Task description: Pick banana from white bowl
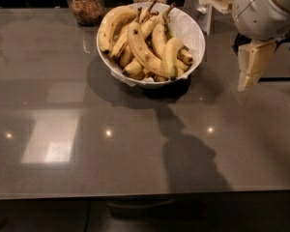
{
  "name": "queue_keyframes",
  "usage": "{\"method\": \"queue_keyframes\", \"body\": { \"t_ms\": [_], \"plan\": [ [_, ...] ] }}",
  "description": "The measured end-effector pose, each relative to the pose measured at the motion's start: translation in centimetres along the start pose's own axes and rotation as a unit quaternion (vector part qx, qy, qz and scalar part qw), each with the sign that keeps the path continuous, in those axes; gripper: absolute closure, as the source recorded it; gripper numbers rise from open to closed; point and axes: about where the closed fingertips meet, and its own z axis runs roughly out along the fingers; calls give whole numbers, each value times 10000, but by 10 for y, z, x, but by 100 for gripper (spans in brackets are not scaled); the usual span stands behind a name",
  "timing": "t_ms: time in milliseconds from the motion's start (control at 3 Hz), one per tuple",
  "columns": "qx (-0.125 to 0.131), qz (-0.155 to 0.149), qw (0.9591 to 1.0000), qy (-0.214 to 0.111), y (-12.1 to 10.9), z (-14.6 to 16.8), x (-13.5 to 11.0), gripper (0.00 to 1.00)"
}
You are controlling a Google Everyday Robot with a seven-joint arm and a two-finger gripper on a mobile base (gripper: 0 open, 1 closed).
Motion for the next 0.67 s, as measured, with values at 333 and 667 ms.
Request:
{"method": "queue_keyframes", "body": {
  "t_ms": [333, 667],
  "plan": [
    [223, -316, 9992, 65, -7, 0, -2, 0],
    [494, -1196, 9914, 218, -30, 11, -13, 0]
  ]
}}
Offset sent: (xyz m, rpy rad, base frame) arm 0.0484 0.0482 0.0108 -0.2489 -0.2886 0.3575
